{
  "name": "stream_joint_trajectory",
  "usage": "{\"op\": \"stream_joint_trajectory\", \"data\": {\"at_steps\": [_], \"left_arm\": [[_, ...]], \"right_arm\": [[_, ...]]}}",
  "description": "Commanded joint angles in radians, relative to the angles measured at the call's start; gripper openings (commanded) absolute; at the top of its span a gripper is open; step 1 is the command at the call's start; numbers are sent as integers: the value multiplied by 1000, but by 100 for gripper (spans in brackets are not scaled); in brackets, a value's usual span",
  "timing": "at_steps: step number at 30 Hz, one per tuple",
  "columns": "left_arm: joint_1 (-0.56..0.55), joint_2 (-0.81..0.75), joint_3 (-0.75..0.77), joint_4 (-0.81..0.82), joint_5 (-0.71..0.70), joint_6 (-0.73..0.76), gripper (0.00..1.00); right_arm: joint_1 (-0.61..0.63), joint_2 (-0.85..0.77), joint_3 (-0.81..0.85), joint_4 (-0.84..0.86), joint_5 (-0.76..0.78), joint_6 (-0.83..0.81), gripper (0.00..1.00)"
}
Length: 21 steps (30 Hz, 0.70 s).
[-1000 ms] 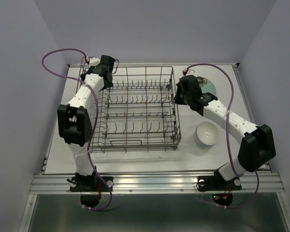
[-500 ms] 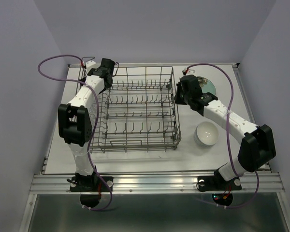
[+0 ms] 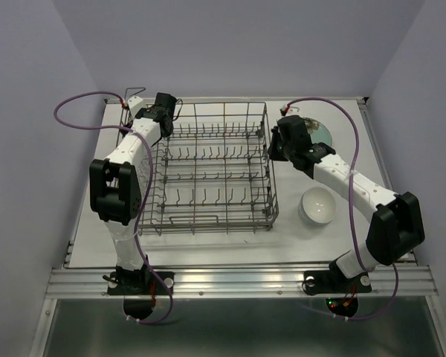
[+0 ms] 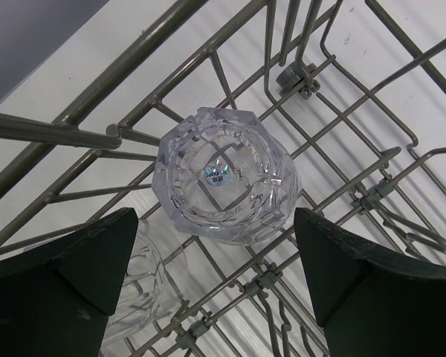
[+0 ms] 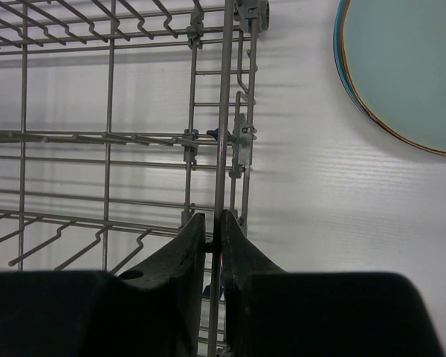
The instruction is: Unload the mixed dishes from the dish rack
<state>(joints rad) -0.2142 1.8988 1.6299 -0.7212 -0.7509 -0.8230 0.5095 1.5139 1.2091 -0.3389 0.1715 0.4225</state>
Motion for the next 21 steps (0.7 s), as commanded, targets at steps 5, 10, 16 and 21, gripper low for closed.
{"op": "stream_joint_trajectory", "data": {"at_steps": [5,10,16,21], "left_arm": [[4,-32,25,42,-90,-56,96],[6,-17,21,8,-111,-90,95],[7,-10,-1,3,-128,-130,95],[7,-7,-10,34,-120,-136,92]], "right_arm": [[20,-6,-17,15,-122,-11,8],[20,-9,-17,15,-130,-11,8],[20,-12,-22,17,-150,-8,8],[20,-21,-26,20,-162,-7,8]]}}
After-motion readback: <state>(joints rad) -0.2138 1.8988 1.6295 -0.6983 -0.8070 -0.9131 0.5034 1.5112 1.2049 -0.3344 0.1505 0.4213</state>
